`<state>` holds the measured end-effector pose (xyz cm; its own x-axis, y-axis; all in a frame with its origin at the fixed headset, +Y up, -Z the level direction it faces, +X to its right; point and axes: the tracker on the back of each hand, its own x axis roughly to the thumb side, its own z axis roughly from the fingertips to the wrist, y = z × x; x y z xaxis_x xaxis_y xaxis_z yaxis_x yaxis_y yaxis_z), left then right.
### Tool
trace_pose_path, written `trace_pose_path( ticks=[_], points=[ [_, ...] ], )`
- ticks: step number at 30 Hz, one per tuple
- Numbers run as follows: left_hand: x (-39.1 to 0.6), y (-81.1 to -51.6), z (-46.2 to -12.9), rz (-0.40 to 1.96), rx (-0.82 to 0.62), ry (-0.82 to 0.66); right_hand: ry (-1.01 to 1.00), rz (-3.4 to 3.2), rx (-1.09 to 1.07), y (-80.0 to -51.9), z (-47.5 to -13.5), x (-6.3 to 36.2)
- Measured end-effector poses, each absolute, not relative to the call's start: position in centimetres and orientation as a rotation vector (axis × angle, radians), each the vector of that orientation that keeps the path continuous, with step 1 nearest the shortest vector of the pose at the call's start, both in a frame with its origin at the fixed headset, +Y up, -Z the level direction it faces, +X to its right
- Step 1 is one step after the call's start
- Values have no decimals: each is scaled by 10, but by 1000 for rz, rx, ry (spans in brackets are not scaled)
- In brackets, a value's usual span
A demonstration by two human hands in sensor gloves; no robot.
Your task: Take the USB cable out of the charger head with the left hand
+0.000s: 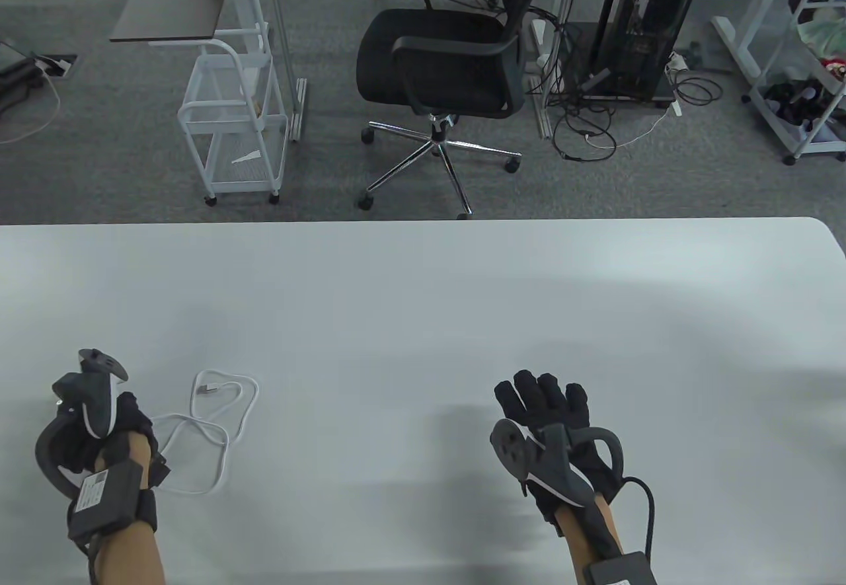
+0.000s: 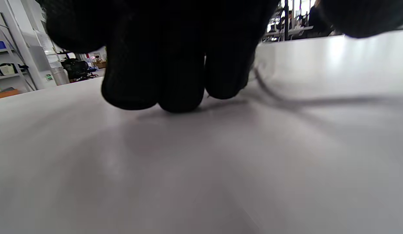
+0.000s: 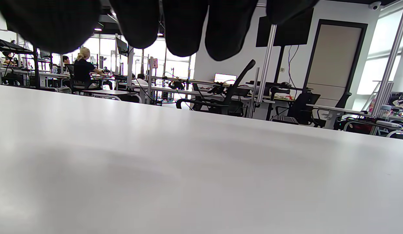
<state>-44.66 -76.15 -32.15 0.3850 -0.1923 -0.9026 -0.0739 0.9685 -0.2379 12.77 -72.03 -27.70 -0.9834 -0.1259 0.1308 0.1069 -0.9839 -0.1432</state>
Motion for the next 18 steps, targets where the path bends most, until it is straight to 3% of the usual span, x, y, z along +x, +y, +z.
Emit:
trace_pose_path(
  ticks=[2,10,18],
  points=[
    [-449,-762,-325,-111,-218,1188,202,-3015,-211,-719,-276,128],
    [-451,-763,-338,-149,-327,1284,182,-3041,-209,-717,-276,129],
    [-447,-764,-342,-131,-276,1271,141,-3056,-203,-718,-278,130]
  ],
)
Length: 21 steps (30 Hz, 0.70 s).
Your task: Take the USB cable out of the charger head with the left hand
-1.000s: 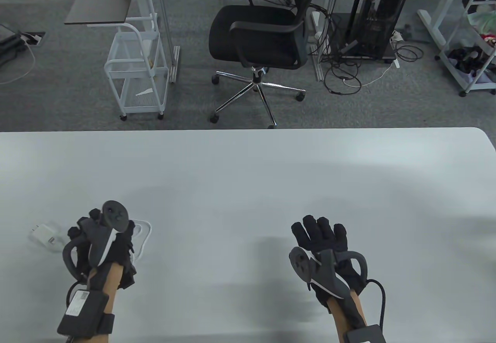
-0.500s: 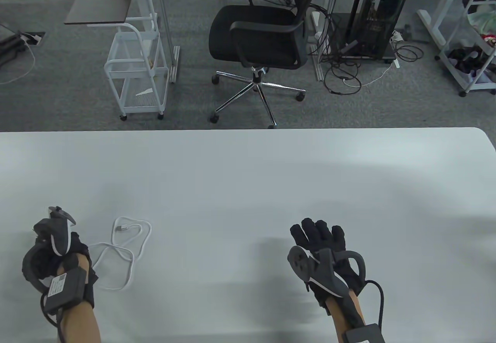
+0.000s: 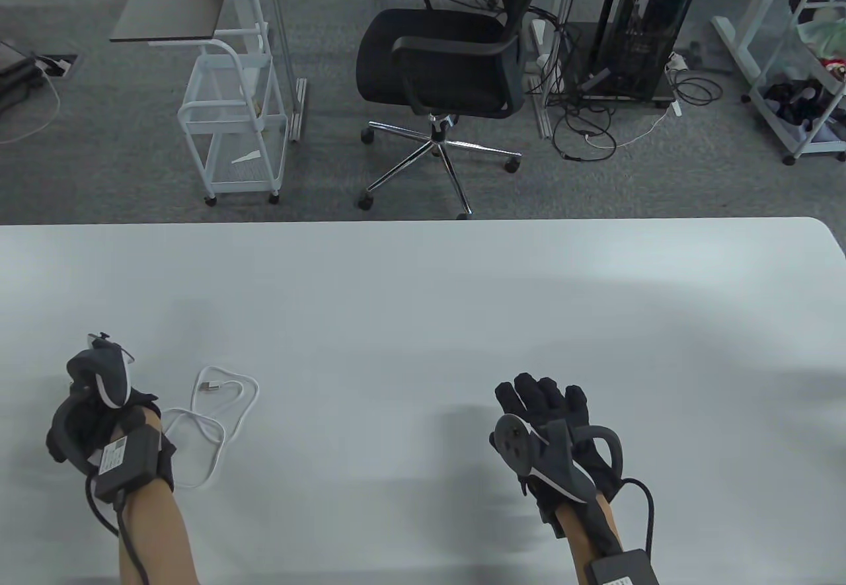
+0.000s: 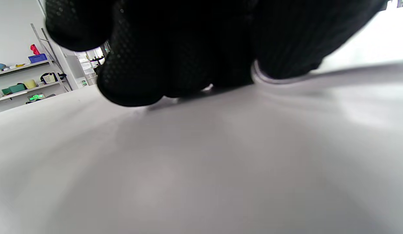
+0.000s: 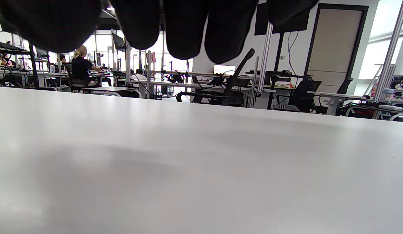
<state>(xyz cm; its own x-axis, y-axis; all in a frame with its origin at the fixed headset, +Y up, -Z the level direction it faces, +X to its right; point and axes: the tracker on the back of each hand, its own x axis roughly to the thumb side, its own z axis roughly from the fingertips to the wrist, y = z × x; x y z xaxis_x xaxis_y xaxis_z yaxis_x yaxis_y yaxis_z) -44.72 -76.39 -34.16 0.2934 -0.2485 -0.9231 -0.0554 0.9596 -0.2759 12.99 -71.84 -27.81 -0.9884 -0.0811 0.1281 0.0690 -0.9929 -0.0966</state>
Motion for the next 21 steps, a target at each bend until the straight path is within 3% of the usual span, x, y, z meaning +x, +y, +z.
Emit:
trace_pose_path(
  ticks=[2,8,16,21],
  points=[
    [-449,-764,-341,-122,-272,1254,136,-3056,-203,-718,-278,130],
    [-424,-730,-346,-2,-26,1083,108,-3062,-202,-718,-279,130],
    [-348,-648,-326,312,235,637,93,-3054,-225,-718,-278,131],
    [-285,-618,-300,430,343,377,82,-3052,-230,-718,-277,131]
  ],
)
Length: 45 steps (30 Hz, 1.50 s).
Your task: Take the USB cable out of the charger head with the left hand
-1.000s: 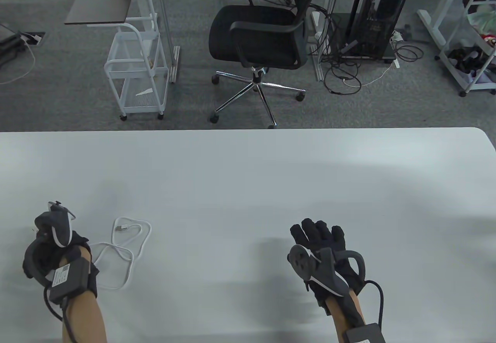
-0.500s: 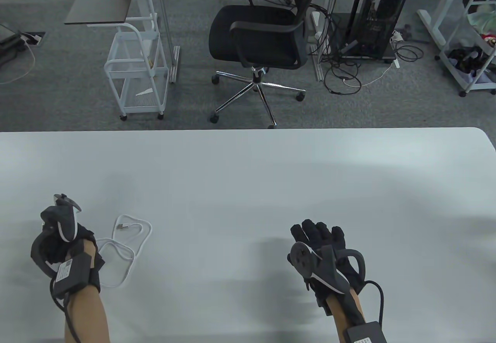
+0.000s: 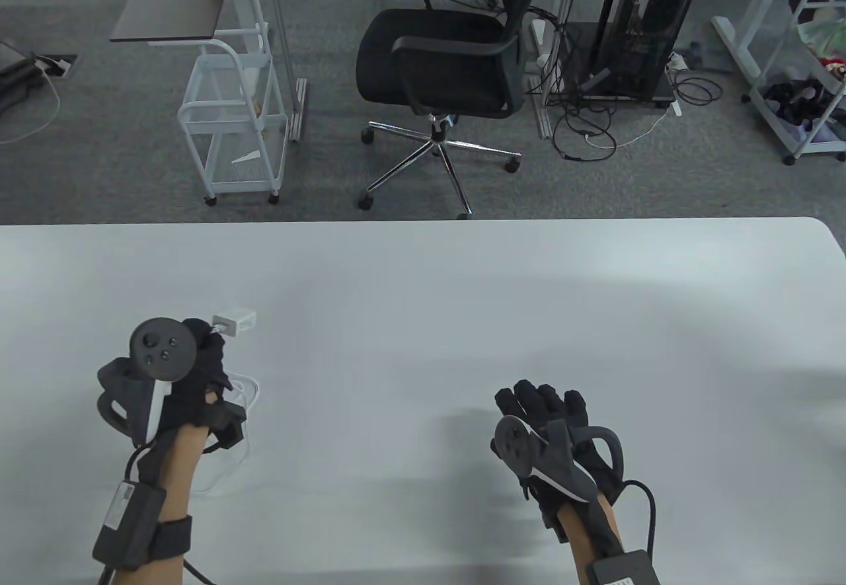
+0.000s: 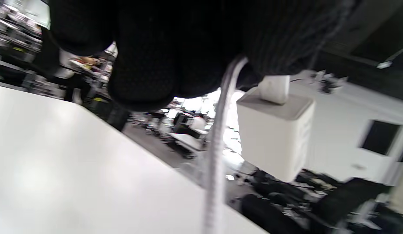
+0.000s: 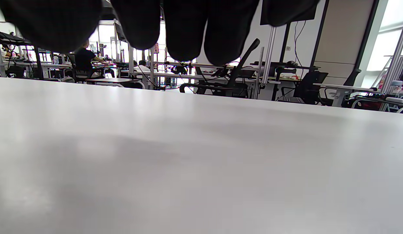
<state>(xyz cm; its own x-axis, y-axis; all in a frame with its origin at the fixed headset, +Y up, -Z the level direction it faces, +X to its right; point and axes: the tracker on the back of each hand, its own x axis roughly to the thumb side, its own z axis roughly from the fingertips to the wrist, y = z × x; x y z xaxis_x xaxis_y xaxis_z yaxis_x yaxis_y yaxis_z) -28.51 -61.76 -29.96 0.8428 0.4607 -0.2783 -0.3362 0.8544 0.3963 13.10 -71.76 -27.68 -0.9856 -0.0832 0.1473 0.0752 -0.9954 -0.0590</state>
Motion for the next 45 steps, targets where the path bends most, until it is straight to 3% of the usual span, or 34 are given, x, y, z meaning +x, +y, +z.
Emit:
trace_pose_path(
  ticks=[6,14,21,27,45],
  points=[
    [-213,-621,-274,456,362,86,102,-3063,-236,-715,-276,132],
    [-145,-665,-262,272,288,-247,136,-3120,-339,-710,-270,121],
    [-125,-680,-255,257,249,-349,-12,-3313,-583,-714,-258,86],
    [-110,-681,-248,284,251,-457,-15,-3394,-600,-721,-259,76],
    [-106,-680,-253,91,219,-437,401,-3224,-641,-689,-250,85]
  ],
)
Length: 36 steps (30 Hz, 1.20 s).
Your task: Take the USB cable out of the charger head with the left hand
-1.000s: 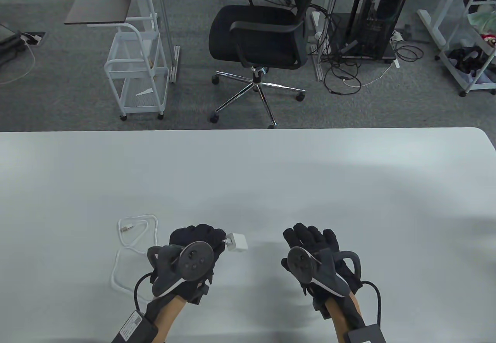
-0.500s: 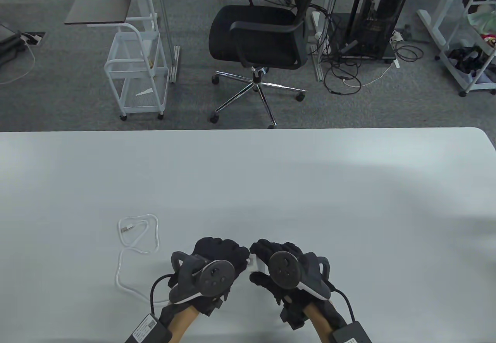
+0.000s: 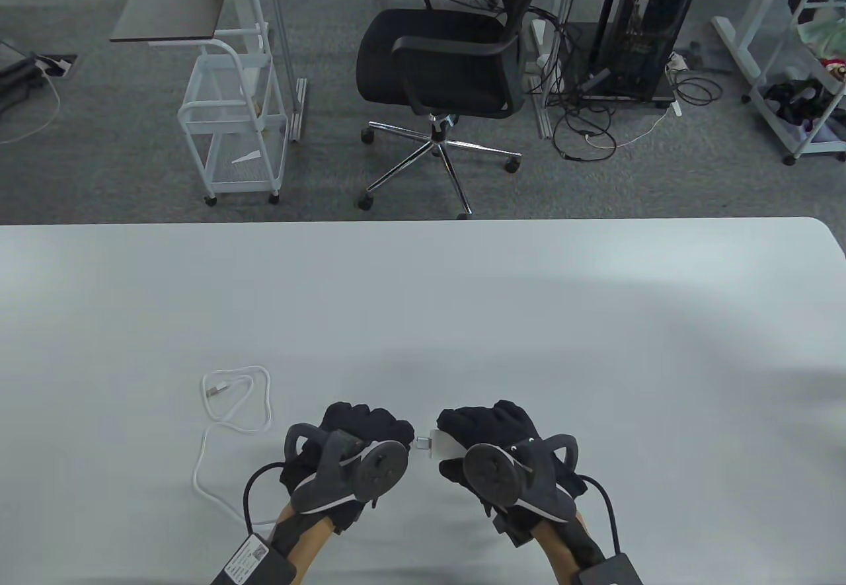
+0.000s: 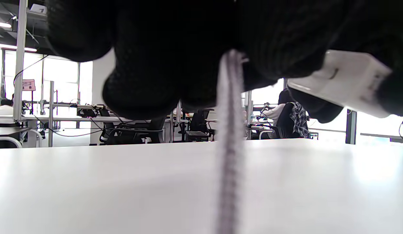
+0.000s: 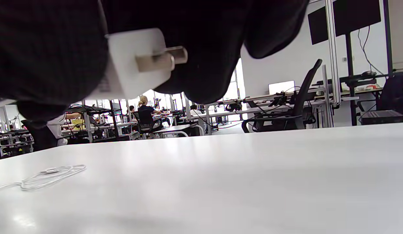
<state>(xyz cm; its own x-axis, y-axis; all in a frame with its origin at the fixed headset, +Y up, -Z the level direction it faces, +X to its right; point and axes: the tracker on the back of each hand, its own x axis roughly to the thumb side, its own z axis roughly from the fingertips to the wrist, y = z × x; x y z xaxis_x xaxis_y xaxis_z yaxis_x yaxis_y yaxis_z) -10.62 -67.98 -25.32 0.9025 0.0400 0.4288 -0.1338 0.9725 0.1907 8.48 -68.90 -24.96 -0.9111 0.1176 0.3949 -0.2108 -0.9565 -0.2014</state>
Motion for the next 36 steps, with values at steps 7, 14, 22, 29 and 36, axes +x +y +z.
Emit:
trace_pose_path(
  ticks=[7,14,22,29,36],
  points=[
    [-150,-685,-269,-70,240,-285,-436,3140,501,-691,-254,124],
    [-167,-692,-274,159,139,-266,-439,3049,426,-688,-258,122],
    [-152,-697,-270,125,118,-321,-533,3022,342,-681,-257,131],
    [-145,-696,-266,117,130,-354,-404,3064,175,-697,-273,152],
    [-139,-698,-265,105,110,-370,-39,3112,63,-736,-292,158]
  ],
)
